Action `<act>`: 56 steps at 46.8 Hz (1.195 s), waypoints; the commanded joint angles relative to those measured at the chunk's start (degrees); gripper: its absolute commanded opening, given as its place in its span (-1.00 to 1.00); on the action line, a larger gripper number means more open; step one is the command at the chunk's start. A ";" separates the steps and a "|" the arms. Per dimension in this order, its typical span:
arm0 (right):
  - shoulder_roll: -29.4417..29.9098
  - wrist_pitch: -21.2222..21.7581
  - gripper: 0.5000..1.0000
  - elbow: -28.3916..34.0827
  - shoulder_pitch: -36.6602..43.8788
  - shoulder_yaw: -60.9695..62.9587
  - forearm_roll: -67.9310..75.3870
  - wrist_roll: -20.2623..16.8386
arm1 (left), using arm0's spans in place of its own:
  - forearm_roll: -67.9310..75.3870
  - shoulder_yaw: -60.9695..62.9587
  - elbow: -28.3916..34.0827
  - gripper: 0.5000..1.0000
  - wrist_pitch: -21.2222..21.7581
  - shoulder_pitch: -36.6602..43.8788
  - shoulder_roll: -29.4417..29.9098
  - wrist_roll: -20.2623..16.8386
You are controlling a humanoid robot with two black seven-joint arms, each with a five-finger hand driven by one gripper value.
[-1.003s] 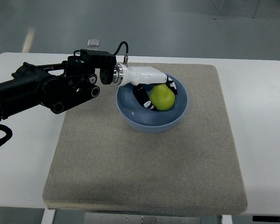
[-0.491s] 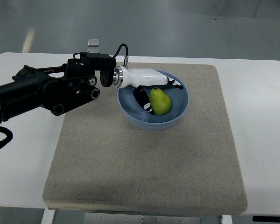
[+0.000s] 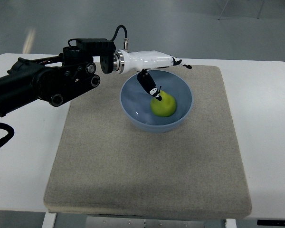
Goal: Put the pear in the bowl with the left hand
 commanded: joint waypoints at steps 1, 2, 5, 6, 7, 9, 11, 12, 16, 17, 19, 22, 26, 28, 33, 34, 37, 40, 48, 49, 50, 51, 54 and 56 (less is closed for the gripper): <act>0.00 0.01 0.69 0.00 0.00 0.00 0.00 0.00 | -0.08 -1.68 0.06 0.96 -0.01 -0.04 0.73 0.00; 0.00 -0.08 0.69 0.00 0.00 0.00 0.00 0.00 | -0.08 -2.12 0.06 0.96 -0.01 -0.04 0.91 0.00; 0.00 0.01 0.69 0.00 0.00 0.00 0.00 0.00 | -0.17 -3.44 0.32 0.96 0.07 -0.04 1.26 0.00; 0.00 0.01 0.69 0.00 0.00 0.00 0.00 0.00 | -0.26 -3.88 0.32 0.96 0.07 -0.04 1.44 0.00; 0.00 0.01 0.69 0.00 0.00 0.00 0.00 0.00 | -0.26 -4.31 0.49 0.96 0.07 -0.04 1.70 0.00; 0.00 0.01 0.70 0.00 0.00 0.00 0.00 0.00 | -0.35 -5.11 0.93 0.96 0.25 0.04 2.14 0.00; 0.00 0.01 0.69 0.00 0.00 0.00 0.00 0.00 | -0.61 -6.07 1.46 0.96 0.34 0.04 2.40 0.00; 0.00 0.01 0.70 0.00 0.00 0.00 0.00 0.00 | -0.87 -6.51 1.72 0.96 0.42 0.22 2.58 0.00; 0.00 0.01 0.69 0.00 0.00 0.00 0.00 0.00 | -2.80 -8.36 3.39 0.96 0.78 0.66 2.93 0.00; 0.00 -0.08 0.69 0.00 0.00 0.00 0.00 0.00 | -3.24 -8.62 3.92 0.96 0.95 0.75 3.02 0.00; 0.00 0.01 0.70 0.00 0.00 0.00 0.00 0.00 | -4.30 -8.63 4.88 0.96 1.56 0.92 3.11 0.00; 0.00 0.01 0.69 0.00 0.00 0.00 0.00 0.00 | -5.97 -8.63 6.64 0.96 2.88 1.10 3.11 0.00; 0.00 0.01 0.69 0.00 0.00 0.00 0.00 0.00 | -9.30 -8.54 9.10 0.96 4.90 1.27 2.93 0.00; 0.00 0.01 0.70 0.00 0.00 0.00 0.00 0.00 | -11.32 -8.19 10.33 0.96 5.96 1.36 2.84 0.00; 0.00 0.01 0.69 0.00 0.00 0.00 0.00 0.00 | -16.34 -7.83 13.41 0.96 8.07 2.50 2.41 0.09; 0.00 -0.08 0.69 0.00 0.00 0.00 0.00 0.00 | -17.04 -7.83 13.94 0.96 8.42 2.94 2.40 0.09; 0.00 0.01 0.69 0.00 0.00 0.00 0.00 0.00 | -18.97 -7.92 15.52 0.96 9.47 3.30 2.32 0.09; 0.00 0.01 0.69 0.00 0.00 0.00 0.00 0.00 | -20.82 -8.10 16.92 0.96 10.62 3.38 2.23 0.35; 0.00 0.01 0.70 0.00 0.00 0.00 0.00 0.00 | -27.85 -8.01 21.67 0.96 14.57 4.35 -0.05 0.53; 0.00 0.01 0.69 0.00 0.00 0.00 0.00 0.00 | -28.73 -8.01 22.29 0.96 15.01 4.61 -0.49 0.62; 0.00 0.01 0.69 0.00 0.00 0.00 0.00 0.00 | -29.61 -8.01 22.90 0.96 15.54 4.70 -0.93 0.71; 0.00 0.01 0.69 0.00 0.00 0.00 0.00 0.00 | -30.49 -8.01 23.52 0.96 15.98 4.88 -1.46 0.79; 0.00 0.01 0.69 0.00 0.00 0.00 0.00 0.00 | -33.30 -8.10 25.36 0.96 17.21 5.23 -2.16 1.15; 0.00 0.01 0.69 0.00 0.00 0.00 0.00 0.00 | -35.75 -8.10 26.68 0.96 17.74 5.58 -2.69 1.32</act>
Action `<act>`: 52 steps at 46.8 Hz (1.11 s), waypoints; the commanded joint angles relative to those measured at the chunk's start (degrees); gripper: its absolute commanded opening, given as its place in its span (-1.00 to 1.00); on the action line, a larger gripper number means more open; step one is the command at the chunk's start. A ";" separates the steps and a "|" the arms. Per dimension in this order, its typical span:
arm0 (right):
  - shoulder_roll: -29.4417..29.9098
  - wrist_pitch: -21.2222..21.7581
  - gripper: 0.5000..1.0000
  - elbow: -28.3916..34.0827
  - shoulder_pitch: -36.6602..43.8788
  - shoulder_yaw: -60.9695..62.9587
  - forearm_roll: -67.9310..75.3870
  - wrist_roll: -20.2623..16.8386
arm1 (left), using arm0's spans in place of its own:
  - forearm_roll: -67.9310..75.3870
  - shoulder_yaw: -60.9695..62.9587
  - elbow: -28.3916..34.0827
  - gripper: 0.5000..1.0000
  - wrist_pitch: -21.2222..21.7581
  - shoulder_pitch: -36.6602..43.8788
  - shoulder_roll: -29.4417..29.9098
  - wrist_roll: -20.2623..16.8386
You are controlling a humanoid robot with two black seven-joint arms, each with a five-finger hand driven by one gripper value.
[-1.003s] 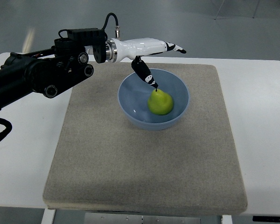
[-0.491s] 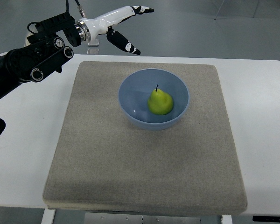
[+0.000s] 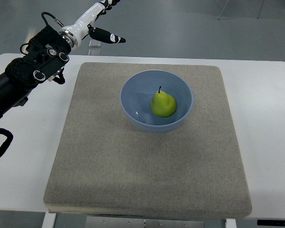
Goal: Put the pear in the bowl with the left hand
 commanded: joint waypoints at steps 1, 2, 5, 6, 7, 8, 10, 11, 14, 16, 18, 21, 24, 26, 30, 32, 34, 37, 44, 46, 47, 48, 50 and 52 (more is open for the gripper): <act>0.00 0.02 0.69 0.00 0.00 0.00 0.00 0.00 | -4.72 -0.06 2.62 0.96 1.08 0.71 -1.22 0.38; 0.00 0.02 0.70 0.00 0.00 0.00 0.00 0.00 | -6.12 -0.06 3.41 0.95 1.17 0.89 -1.75 0.47; 0.00 0.02 0.69 0.00 0.00 0.00 0.00 0.00 | -10.78 -0.06 5.87 0.96 1.17 1.15 -2.90 0.47; 0.00 0.02 0.70 0.00 0.00 0.00 0.00 0.00 | -12.45 -0.06 6.57 0.96 1.17 1.24 -3.16 0.47; 0.00 0.02 0.70 0.00 0.00 0.00 0.00 0.00 | -14.20 -0.06 7.28 0.96 1.17 1.24 -3.51 0.56; 0.00 -0.07 0.69 0.00 0.00 0.00 0.00 0.00 | -15.96 -0.06 7.89 0.96 1.17 1.24 -3.86 0.56; 0.00 0.01 0.70 0.00 0.00 0.00 0.00 0.00 | -19.30 0.03 8.69 0.96 1.17 1.33 -4.39 1.08; 0.00 0.02 0.69 0.00 0.00 0.00 0.00 0.00 | -20.88 0.03 8.95 0.96 1.00 1.33 -4.48 1.87; 0.00 -0.07 0.70 0.00 0.00 0.00 0.00 0.00 | -25.11 -0.06 9.13 0.96 0.64 1.33 -4.57 4.77; 0.00 0.02 0.70 0.00 0.00 0.00 0.00 0.00 | -27.92 -0.06 9.13 0.96 0.38 1.41 -4.66 6.62; 0.00 0.02 0.69 0.00 0.00 0.00 0.00 0.00 | -30.64 -0.06 9.13 0.96 0.29 1.68 -4.74 7.85; 0.00 0.01 0.69 0.00 0.00 0.00 0.00 0.00 | -33.64 0.03 9.13 0.96 -0.32 2.55 -5.09 8.38; 0.00 0.02 0.69 0.00 0.00 0.00 0.00 0.00 | -35.48 -0.41 9.13 0.96 -1.90 2.91 -5.18 8.47; 0.00 0.02 0.69 0.00 0.00 0.00 0.00 0.00 | -36.80 -0.67 9.13 0.96 -3.39 3.52 -5.10 8.47; 0.00 -0.07 0.70 0.00 0.00 0.00 0.00 0.00 | -40.84 -0.85 9.31 0.96 -5.86 4.58 -5.18 8.47; 0.00 0.02 0.70 0.00 0.00 0.00 0.00 0.00 | -42.60 -0.76 9.31 0.96 -6.47 5.10 -5.18 8.47; 0.00 -0.07 0.69 0.00 0.00 0.00 -0.09 0.00 | -43.57 -0.76 9.31 0.96 -6.65 5.54 -5.18 8.47; 0.00 0.02 0.69 0.00 0.00 0.00 0.00 0.00 | -44.10 -0.85 9.31 0.96 -7.09 6.07 -5.18 8.38; 0.00 0.02 0.70 0.00 0.00 0.00 0.00 0.00 | -46.56 -2.34 9.31 0.96 -11.48 7.21 -5.10 8.12; 0.00 0.02 0.70 0.00 0.00 0.00 0.00 0.00 | -47.35 -3.66 9.57 0.96 -12.88 7.48 -5.10 8.12; 0.00 0.02 0.69 0.00 0.00 0.00 0.00 0.00 | -47.70 -4.27 9.92 0.96 -13.67 7.65 -5.10 8.12; 0.00 -0.07 0.70 0.00 0.00 0.00 0.00 0.00 | -47.79 -4.89 10.27 0.96 -14.29 7.83 -5.10 8.12; 0.00 0.02 0.69 0.00 0.00 0.00 0.00 0.00 | -47.88 -5.77 11.06 0.96 -15.79 8.09 -5.10 8.12; 0.00 0.02 0.69 0.00 0.00 0.00 0.00 0.00 | -47.88 -6.38 11.68 0.96 -17.10 8.09 -5.10 8.12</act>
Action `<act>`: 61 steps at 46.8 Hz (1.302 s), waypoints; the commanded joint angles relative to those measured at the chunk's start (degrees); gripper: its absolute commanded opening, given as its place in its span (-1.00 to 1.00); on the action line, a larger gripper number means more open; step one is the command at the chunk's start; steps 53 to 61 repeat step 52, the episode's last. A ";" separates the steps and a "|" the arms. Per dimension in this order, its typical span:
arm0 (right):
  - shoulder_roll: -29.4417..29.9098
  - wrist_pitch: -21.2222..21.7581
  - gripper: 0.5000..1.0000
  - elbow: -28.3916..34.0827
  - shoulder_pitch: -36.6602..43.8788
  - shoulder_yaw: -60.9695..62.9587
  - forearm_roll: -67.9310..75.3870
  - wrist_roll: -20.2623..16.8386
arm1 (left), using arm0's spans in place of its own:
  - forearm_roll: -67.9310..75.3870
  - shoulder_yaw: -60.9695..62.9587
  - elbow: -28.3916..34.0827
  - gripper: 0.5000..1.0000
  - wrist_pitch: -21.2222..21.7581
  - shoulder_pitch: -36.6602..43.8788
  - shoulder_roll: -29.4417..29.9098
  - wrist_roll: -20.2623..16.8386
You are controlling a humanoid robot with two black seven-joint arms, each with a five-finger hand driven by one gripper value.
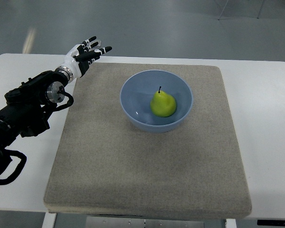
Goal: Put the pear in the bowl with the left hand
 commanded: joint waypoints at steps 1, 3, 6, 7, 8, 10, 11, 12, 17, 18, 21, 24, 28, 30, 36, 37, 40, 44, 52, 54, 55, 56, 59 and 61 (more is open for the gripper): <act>0.00 0.01 0.69 0.00 0.00 0.00 0.00 0.00 | -0.15 -1.34 1.06 0.96 -2.36 0.24 0.00 -0.08; 0.00 0.01 0.70 0.00 0.00 0.00 0.00 0.00 | -0.16 -1.52 1.14 0.96 -2.98 0.24 0.00 -0.17; 0.00 0.01 0.70 0.00 0.00 0.00 0.00 0.00 | -0.16 -1.43 1.14 0.96 -3.25 0.24 0.08 -0.44; 0.00 0.01 0.69 0.00 0.00 0.00 0.00 0.00 | -0.07 -1.43 1.14 0.96 -3.33 0.24 0.17 -0.52; 0.00 -0.08 0.70 0.00 0.00 0.00 0.00 0.00 | -0.15 -1.43 1.14 0.96 -3.42 0.24 0.26 -0.61; 0.00 0.01 0.69 0.00 0.00 0.00 0.00 0.00 | -0.07 -1.43 1.06 0.96 -3.42 0.24 0.35 -0.70; 0.00 0.01 0.70 0.00 0.00 0.00 0.00 0.00 | -0.07 -1.34 0.97 0.96 -3.42 0.15 0.35 -0.79; 0.00 0.01 0.69 0.00 0.00 0.00 0.00 0.00 | -0.07 -1.34 0.97 0.96 -3.42 0.15 0.35 -0.88; 0.00 0.01 0.69 0.00 0.00 0.00 0.00 0.00 | 0.02 -1.34 0.88 0.96 -3.42 -0.20 0.35 -1.05; 0.00 0.01 0.69 0.00 0.00 0.00 0.00 0.00 | 0.02 -1.34 0.88 0.96 -3.42 -0.29 0.35 -1.05; 0.00 0.01 0.70 0.00 0.00 0.00 0.00 0.00 | 0.02 -1.34 0.88 0.96 -3.42 -0.46 0.52 -1.05; 0.00 0.01 0.69 0.00 0.00 0.00 0.00 0.00 | 0.11 -1.34 0.88 0.96 -3.42 -0.46 0.61 -1.05; 0.00 -0.08 0.70 0.00 0.00 0.00 0.00 0.00 | 0.11 -1.34 1.06 0.97 -3.42 -0.20 0.70 -1.05; 0.00 0.01 0.69 0.00 0.00 0.00 0.00 0.00 | -0.07 -1.34 1.06 0.97 -3.42 -0.03 0.70 -1.05; 0.00 0.01 0.70 0.00 0.00 0.00 0.00 0.00 | -0.16 -1.52 1.06 0.96 -3.16 -0.46 0.52 -1.05; 0.00 0.01 0.69 0.00 0.00 0.00 0.00 0.00 | -0.16 -1.52 1.06 0.96 -3.16 -0.55 0.52 -1.05; 0.00 -0.08 0.69 0.00 0.00 0.00 0.00 0.00 | -0.16 -1.52 0.79 0.96 -3.16 -0.99 0.52 -1.05; 0.00 0.01 0.69 0.00 0.00 0.00 0.00 0.00 | -0.07 -1.43 0.79 0.97 -3.25 -1.17 0.52 -1.05; 0.00 0.10 0.69 1.14 -0.53 -0.35 -0.17 -0.26 | 0.02 -1.34 0.71 0.96 -3.33 -0.99 0.26 -1.05; 0.00 0.10 0.69 1.14 -0.53 -0.35 -0.17 -0.26 | 0.02 -1.34 0.71 0.96 -3.33 -0.99 0.26 -1.05; 0.00 0.10 0.69 1.14 -0.53 -0.35 -0.17 -0.26 | 0.02 -1.34 0.71 0.96 -3.33 -0.99 0.26 -1.05; 0.00 0.10 0.69 1.14 -0.53 -0.35 -0.17 -0.26 | 0.02 -1.34 0.71 0.96 -3.33 -0.99 0.26 -1.05; 0.00 0.10 0.69 1.14 -0.53 -0.35 -0.17 -0.26 | 0.02 -1.34 0.71 0.96 -3.33 -0.99 0.26 -1.05; 0.00 0.10 0.69 1.14 -0.53 -0.35 -0.17 -0.26 | 0.02 -1.34 0.71 0.96 -3.33 -0.99 0.26 -1.05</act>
